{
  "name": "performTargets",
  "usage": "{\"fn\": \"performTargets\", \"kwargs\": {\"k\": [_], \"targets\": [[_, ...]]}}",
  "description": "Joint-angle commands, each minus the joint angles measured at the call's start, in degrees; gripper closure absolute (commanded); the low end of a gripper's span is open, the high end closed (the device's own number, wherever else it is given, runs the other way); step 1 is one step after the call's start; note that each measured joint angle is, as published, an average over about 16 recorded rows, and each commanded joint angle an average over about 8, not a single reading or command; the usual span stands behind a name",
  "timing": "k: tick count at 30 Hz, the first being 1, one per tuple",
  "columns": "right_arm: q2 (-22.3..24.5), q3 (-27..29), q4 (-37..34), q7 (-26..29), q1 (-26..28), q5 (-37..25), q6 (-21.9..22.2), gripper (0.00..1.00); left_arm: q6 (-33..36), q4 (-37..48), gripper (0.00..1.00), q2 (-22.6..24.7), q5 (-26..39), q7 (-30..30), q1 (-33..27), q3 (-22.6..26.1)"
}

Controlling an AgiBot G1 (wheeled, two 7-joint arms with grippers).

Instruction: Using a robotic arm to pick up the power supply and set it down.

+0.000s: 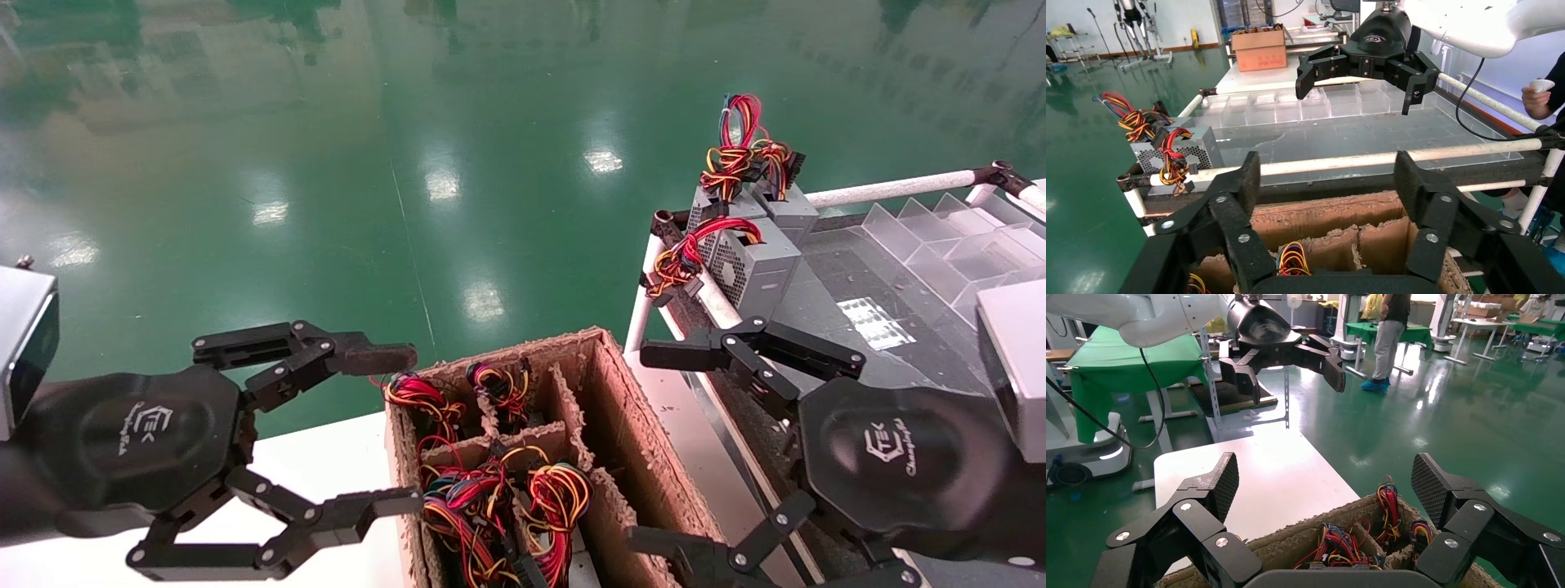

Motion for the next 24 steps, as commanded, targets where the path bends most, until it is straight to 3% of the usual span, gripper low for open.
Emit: {"fn": "performTargets", "kwargs": {"k": [1,24], "targets": [[0.0,0.0,0.0,0.0,0.0,0.0,0.0,0.0,0.0,0.0,1.0,0.0,0.0,0.0,0.0,0.0],[0.0,0.0,0.0,0.0,0.0,0.0,0.0,0.0,0.0,0.0,1.0,0.0,0.0,0.0,0.0,0.0]]}}
